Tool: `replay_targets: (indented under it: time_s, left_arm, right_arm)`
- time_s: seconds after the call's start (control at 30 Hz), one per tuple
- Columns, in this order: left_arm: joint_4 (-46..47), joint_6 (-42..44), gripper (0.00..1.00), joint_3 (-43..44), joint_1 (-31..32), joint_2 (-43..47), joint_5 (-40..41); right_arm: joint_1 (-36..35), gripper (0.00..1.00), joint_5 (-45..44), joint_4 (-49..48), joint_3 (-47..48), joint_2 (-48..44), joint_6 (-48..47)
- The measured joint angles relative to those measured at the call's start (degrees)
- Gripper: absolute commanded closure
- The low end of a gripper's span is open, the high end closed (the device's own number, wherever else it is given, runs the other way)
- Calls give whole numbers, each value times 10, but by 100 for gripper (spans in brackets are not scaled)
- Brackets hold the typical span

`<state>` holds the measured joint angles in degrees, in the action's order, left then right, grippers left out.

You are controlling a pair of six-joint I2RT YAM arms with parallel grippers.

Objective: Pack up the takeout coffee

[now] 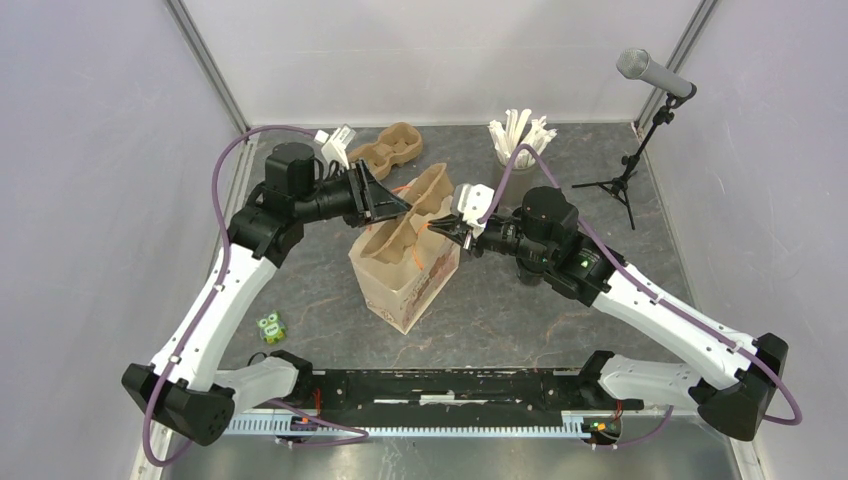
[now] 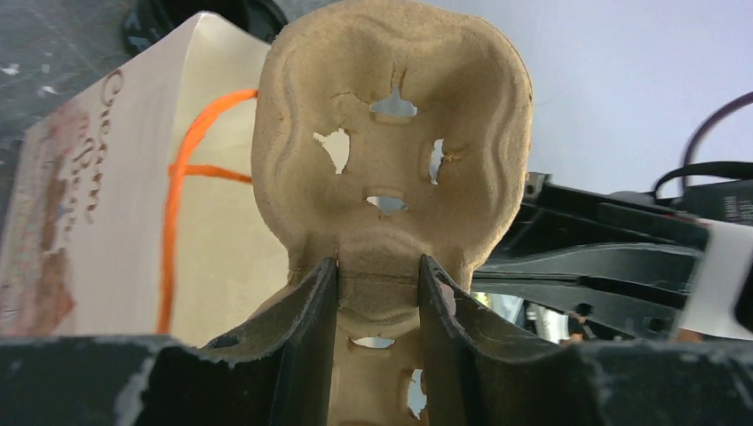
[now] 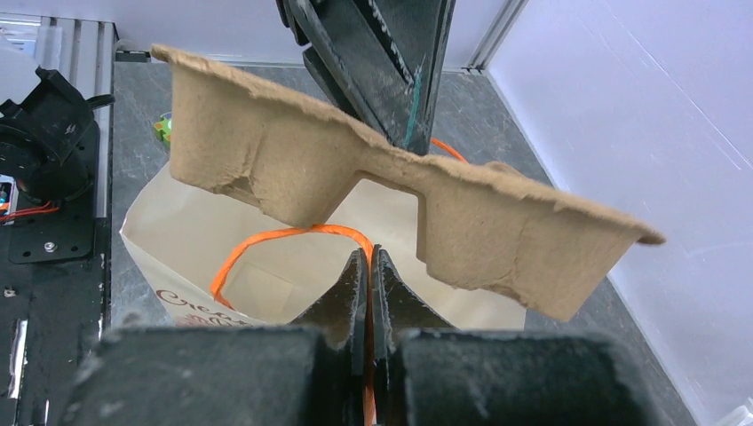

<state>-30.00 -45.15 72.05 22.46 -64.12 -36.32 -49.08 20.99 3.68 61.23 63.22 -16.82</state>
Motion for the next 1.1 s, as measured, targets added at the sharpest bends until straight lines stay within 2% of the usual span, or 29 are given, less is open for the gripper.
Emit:
replay_targets:
  time_s: [0.37, 0.8, 1.1]
  left_arm:
    - [-36, 144, 67, 2, 15, -9, 51]
    - [-41, 226, 69, 0, 101, -8, 170]
    - [-30, 255, 71, -35, 144, 7, 242]
  right_arm:
    - [0, 100, 31, -28, -29, -3, -15]
    - [0, 96, 60, -44, -31, -3, -22]
    - [0, 98, 81, -71, -57, -15, -30]
